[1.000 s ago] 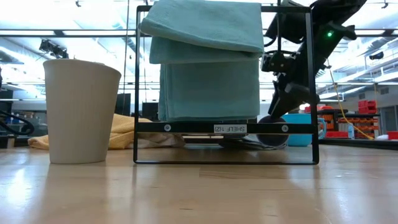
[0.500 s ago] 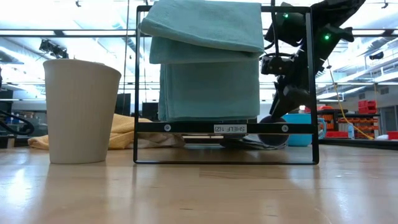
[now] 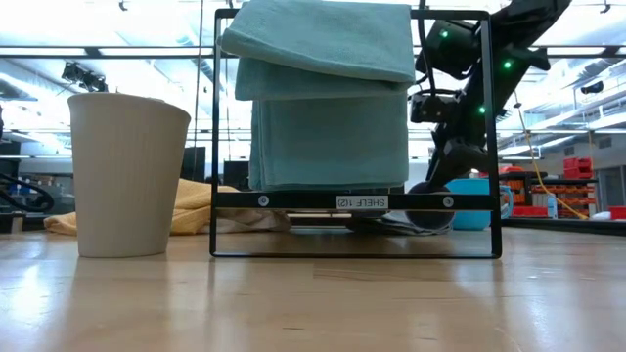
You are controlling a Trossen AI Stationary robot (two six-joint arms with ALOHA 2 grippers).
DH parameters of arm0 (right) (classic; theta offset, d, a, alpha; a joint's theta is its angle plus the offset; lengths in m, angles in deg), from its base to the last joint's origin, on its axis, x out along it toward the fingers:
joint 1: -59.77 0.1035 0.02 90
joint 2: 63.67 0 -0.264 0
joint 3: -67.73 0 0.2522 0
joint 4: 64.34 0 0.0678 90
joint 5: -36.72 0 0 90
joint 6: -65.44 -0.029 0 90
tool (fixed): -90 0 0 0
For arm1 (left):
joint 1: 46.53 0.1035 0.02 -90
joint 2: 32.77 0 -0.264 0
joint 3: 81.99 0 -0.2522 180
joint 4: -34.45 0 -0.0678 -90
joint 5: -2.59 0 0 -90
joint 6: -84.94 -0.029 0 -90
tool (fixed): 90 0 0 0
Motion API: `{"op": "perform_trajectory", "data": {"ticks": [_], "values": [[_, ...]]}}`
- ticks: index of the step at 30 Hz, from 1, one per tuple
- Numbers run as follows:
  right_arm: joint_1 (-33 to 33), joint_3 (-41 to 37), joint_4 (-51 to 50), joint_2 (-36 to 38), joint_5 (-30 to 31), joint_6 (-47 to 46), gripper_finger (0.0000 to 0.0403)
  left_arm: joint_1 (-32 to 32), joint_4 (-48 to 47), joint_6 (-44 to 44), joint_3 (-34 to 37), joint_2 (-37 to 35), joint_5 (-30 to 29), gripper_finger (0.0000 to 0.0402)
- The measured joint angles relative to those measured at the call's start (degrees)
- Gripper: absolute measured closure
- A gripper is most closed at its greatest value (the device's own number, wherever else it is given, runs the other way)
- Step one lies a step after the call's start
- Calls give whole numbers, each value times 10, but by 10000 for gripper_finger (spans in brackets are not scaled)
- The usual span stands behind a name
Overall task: Stack small to large cups/mugs on shelf
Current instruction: Put the light violet cup on the shelf
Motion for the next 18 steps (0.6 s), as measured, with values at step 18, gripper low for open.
{"op": "perform_trajectory", "data": {"ticks": [18], "values": [[-15, 3, 19, -31, -30, -26, 285, -3, 0, 1, 0, 0, 0, 302]]}}
